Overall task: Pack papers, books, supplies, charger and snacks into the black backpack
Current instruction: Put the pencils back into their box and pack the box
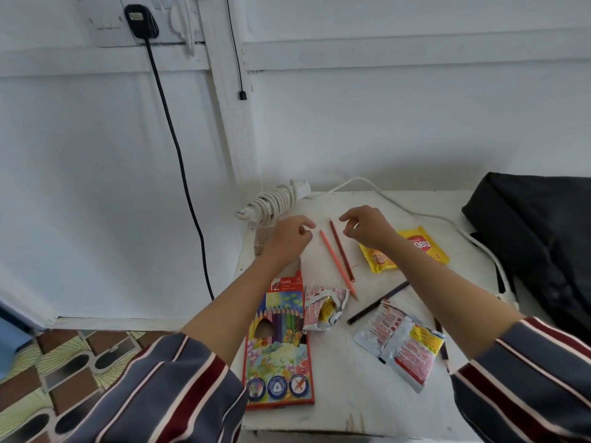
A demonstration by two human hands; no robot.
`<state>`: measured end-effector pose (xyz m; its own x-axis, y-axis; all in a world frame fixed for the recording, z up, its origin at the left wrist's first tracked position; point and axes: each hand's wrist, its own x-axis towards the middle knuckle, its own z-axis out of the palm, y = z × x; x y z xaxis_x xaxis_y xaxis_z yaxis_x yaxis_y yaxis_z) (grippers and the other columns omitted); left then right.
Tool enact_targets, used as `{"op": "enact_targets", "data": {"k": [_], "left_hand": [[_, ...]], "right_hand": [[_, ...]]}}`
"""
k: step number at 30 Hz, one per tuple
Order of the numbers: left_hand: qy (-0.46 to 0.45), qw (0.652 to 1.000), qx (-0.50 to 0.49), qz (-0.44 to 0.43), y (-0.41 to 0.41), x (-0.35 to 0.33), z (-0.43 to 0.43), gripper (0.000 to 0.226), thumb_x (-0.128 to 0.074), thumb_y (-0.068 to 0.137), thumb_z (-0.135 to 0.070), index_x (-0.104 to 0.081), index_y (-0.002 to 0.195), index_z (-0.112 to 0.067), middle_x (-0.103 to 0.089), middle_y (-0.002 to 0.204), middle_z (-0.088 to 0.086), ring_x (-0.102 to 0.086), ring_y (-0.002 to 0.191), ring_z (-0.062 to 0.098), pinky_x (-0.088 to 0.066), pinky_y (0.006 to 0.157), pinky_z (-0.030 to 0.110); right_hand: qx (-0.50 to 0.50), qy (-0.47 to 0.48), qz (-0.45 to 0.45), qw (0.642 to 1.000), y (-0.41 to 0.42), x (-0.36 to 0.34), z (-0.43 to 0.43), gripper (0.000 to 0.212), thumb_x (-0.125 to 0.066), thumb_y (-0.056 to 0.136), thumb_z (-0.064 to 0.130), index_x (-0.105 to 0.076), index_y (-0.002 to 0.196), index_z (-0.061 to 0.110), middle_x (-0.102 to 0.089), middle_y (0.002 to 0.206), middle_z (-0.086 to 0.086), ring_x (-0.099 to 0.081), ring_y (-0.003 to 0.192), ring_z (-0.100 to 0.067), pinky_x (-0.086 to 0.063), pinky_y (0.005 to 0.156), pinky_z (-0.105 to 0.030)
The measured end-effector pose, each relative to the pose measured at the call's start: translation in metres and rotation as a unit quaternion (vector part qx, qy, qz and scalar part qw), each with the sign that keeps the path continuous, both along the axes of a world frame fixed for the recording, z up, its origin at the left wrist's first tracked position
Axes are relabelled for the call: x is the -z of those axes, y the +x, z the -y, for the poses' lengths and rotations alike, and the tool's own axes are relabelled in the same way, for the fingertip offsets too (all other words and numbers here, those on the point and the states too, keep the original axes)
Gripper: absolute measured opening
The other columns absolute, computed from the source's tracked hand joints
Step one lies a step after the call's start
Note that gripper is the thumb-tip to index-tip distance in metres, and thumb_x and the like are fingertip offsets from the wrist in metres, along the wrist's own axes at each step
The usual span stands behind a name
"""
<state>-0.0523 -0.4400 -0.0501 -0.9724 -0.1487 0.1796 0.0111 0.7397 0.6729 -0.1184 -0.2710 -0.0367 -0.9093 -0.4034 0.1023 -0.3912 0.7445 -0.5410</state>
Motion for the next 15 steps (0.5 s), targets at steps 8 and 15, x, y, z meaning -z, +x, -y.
{"op": "enact_targets", "data": {"k": [8, 15], "left_hand": [[-0.053, 0.994, 0.050, 0.082, -0.012, 0.011, -0.031, 0.030, -0.057, 0.088, -0.007, -0.061, 0.118, -0.010, -0.060, 0.115, 0.011, -0.054, 0.093, 0.015, -0.039, 0.078, 0.019], [-0.118, 0.982, 0.085, 0.124, -0.021, 0.018, -0.027, 0.036, -0.058, 0.086, -0.002, -0.063, 0.119, -0.017, -0.052, 0.119, 0.012, -0.055, 0.105, 0.024, -0.037, 0.084, 0.021]], "right_hand": [[-0.003, 0.025, 0.017, 1.000, 0.005, 0.022, 0.007, 0.028, -0.069, 0.081, 0.011, -0.065, 0.108, 0.002, -0.062, 0.111, -0.014, -0.059, 0.098, -0.023, -0.046, 0.083, -0.027], [-0.019, 0.040, 0.014, 0.999, -0.003, 0.025, 0.014, 0.026, -0.073, 0.077, 0.012, -0.070, 0.101, 0.002, -0.069, 0.102, -0.012, -0.064, 0.091, -0.021, -0.048, 0.080, -0.025]]}}
